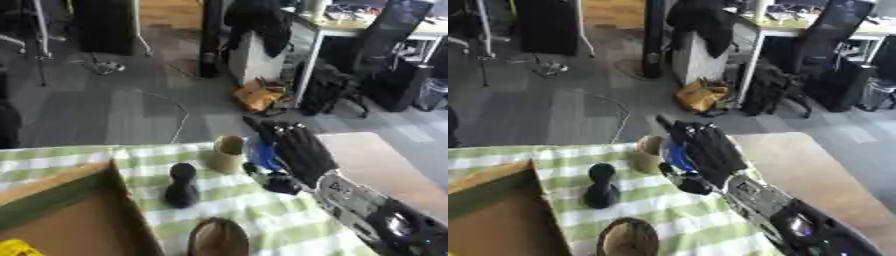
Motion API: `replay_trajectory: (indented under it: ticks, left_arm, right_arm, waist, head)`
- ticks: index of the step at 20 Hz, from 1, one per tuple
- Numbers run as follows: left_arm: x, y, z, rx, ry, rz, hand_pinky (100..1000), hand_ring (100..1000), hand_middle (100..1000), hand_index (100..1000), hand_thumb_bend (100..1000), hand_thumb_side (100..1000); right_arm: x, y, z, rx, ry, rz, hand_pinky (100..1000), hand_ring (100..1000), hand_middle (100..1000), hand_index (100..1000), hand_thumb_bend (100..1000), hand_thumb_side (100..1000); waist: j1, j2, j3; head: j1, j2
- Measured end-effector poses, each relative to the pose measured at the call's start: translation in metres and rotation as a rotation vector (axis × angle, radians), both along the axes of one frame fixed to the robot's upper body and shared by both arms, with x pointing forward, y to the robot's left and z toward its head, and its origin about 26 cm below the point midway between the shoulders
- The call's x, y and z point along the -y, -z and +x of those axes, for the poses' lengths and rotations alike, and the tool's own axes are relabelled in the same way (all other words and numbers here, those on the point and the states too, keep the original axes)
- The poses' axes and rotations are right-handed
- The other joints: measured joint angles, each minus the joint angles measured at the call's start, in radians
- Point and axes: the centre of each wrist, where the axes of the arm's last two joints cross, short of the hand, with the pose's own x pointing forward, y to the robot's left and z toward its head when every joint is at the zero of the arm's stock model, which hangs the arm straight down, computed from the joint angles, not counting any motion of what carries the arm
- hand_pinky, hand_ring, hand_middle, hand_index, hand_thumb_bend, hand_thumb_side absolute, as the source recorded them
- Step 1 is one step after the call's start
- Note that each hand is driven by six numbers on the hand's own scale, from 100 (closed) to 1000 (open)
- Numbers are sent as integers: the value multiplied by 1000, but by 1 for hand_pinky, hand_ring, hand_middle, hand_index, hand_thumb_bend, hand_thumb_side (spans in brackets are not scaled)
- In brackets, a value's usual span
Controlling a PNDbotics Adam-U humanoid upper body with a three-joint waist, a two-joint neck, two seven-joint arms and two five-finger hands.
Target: Pick up objects on the table and place them in the box.
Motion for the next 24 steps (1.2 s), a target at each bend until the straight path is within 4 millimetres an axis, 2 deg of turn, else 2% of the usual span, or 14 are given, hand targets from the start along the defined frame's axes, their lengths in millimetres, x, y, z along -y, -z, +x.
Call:
replay_trajectory:
  ticks: [6,12,18,21,24]
  left_arm:
    - [-3,7,0,-8,-21,2,785,1000,968,814,190,1000]
    - [-8,14,1,-21,-52,-5,787,1000,966,815,196,1000]
    - [-10,18,1,-19,-71,-7,790,1000,963,815,200,1000]
    - [-10,20,1,-18,-75,-6,790,1000,963,815,202,1000]
    - [-10,20,1,-12,-74,-5,790,1000,964,815,203,1000]
  right_arm:
    - [-27,-21,-21,24,-152,102,100,148,363,509,445,275]
    - [-39,-36,-34,10,-310,207,100,134,340,507,488,255]
    - [-41,-42,-35,-21,-460,311,100,121,322,505,521,239]
    - [-40,-45,-36,-34,-513,347,100,114,315,505,534,232]
    - [-40,-45,-36,-50,-548,381,100,102,302,504,556,220]
  waist:
    - [-16,-34,-25]
    - [-36,-67,-49]
    - [-50,-87,-58]
    - [-67,-96,-51]
    - [-80,-96,-35]
  head:
    - [158,44]
    - [273,95]
    - [327,149]
    - [337,171]
    - [336,180]
